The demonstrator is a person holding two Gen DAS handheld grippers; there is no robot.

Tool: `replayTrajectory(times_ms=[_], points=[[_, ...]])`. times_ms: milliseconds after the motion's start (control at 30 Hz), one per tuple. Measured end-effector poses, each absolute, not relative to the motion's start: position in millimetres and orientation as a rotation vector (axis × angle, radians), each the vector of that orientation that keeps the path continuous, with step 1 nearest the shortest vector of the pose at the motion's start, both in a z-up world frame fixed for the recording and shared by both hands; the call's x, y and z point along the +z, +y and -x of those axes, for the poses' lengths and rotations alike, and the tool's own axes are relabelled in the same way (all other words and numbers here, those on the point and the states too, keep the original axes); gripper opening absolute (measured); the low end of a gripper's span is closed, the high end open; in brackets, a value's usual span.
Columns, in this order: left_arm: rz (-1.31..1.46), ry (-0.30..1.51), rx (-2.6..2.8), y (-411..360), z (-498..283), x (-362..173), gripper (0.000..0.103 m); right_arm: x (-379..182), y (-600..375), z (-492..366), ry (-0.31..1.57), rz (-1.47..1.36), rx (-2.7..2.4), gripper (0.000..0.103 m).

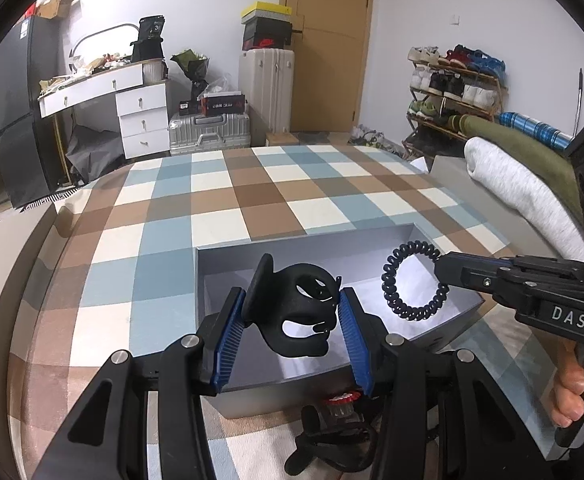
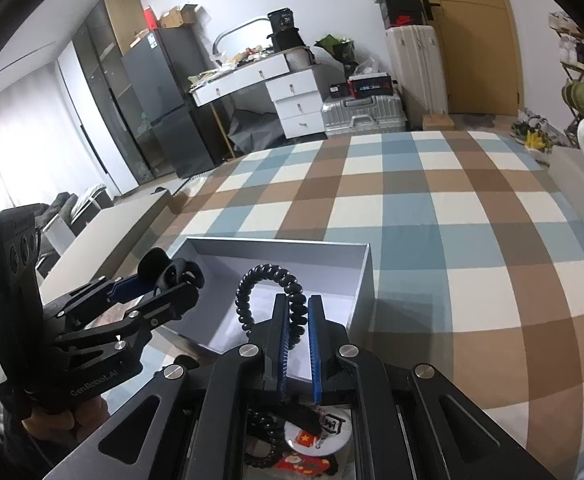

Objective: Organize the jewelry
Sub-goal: 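Carry clip and coil into the grey box and open both tools, then withdraw both open tools from the box back over the pile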

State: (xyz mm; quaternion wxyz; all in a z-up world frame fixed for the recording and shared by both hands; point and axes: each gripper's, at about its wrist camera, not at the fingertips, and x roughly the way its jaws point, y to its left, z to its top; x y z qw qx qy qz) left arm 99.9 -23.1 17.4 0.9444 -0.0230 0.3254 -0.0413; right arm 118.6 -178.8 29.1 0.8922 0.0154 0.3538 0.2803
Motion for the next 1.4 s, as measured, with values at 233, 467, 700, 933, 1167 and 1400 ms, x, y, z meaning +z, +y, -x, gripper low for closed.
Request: replayTrajectory(times_ms=[233, 467, 700, 933, 1167, 1400], points=[[0.048, 0.683, -0.085, -25.5, -102.8, 14.1, 0.041, 24.0, -173.0, -118.4, 0.745, 0.001, 0.583, 0.009], [0.051, 0.694, -0.097, -28.3, -102.3, 14.2, 0.042, 24.7, -169.5, -114.1, 0.743, 0.028, 0.589, 0.011], [0.096, 0.692, -0.132, -25.3, -93.0, 22.0, 0.045, 38.3, -179.1, -102.3, 0.706, 0.035, 0.577, 0.031], [0.114, 0.655, -0.143, -19.6, -61.8, 38.2, 0.085, 49.9, -206.4, -78.8, 0.655, 0.026, 0.534, 0.093], [0.079, 0.654, -0.101, -16.5, -35.9, 31.5, 0.102, 39.6, -211.3, -64.4, 0.671, 0.098, 0.459, 0.103], [0.082, 0.708, -0.09, -13.2, -40.2, 16.1, 0.102, 21.4, -213.1, -61.8, 0.731, 0.069, 0.439, 0.103]])
